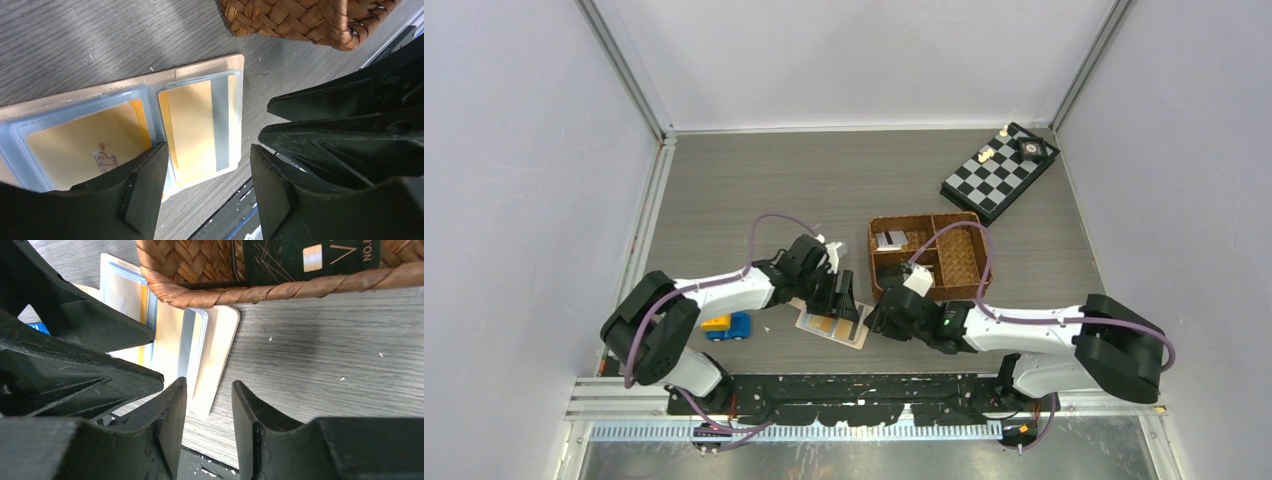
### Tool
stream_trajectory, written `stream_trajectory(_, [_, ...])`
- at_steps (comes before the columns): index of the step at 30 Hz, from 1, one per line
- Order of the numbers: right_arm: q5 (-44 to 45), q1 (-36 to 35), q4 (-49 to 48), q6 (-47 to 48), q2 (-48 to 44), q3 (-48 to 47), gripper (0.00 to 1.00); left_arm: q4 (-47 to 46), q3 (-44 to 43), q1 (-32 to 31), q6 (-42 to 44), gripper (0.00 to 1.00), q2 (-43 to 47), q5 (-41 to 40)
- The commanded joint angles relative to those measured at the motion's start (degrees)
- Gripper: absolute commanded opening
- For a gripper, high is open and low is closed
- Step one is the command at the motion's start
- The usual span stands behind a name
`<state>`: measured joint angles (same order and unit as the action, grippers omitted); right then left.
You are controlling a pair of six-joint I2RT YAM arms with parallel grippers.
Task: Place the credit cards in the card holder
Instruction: Insert the credit card into the card holder, then turn over the card slot in the card holder.
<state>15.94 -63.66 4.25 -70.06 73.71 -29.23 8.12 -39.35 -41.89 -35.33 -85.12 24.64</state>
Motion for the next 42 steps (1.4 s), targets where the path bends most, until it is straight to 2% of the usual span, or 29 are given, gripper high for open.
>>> stream_trajectory(1, [3.11,0.58,2.54,1.48,-4.86,-0.12,0.45,2.03,-2.00,-0.12,1.05,0.65,4.57,-0.87])
stream_trajectory(7, [-0.88,3.10,2.13,3.38,-7.78,0.15,0.46,12.17,-5.25,1.51,4.67,0.71,8.58,-5.75])
stream_trajectory(8, [-2.97,3.67,-0.21,3.14,-7.47,0.41,0.44,14.90,-4.49,4.75,5.77,0.72,10.19,-6.83])
stream_trajectory(12, [-4.66,3.93,-3.74,2.33,-5.17,0.95,0.41,17.93,-2.72,8.89,6.54,0.71,11.95,-8.56])
stream_trajectory(16, [-6.09,4.35,-7.06,2.09,-2.05,0.76,0.39,20.98,-2.26,9.96,8.14,0.67,12.69,-12.20])
stream_trajectory(24, [-7.24,5.01,-9.91,1.68,1.82,0.52,0.37,18.50,-0.84,10.07,7.74,0.66,10.97,-9.47])
stream_trajectory(42, [-9.08,5.67,-11.73,2.12,4.80,-0.81,0.31,16.95,0.49,10.10,8.25,0.54,7.68,-8.42])
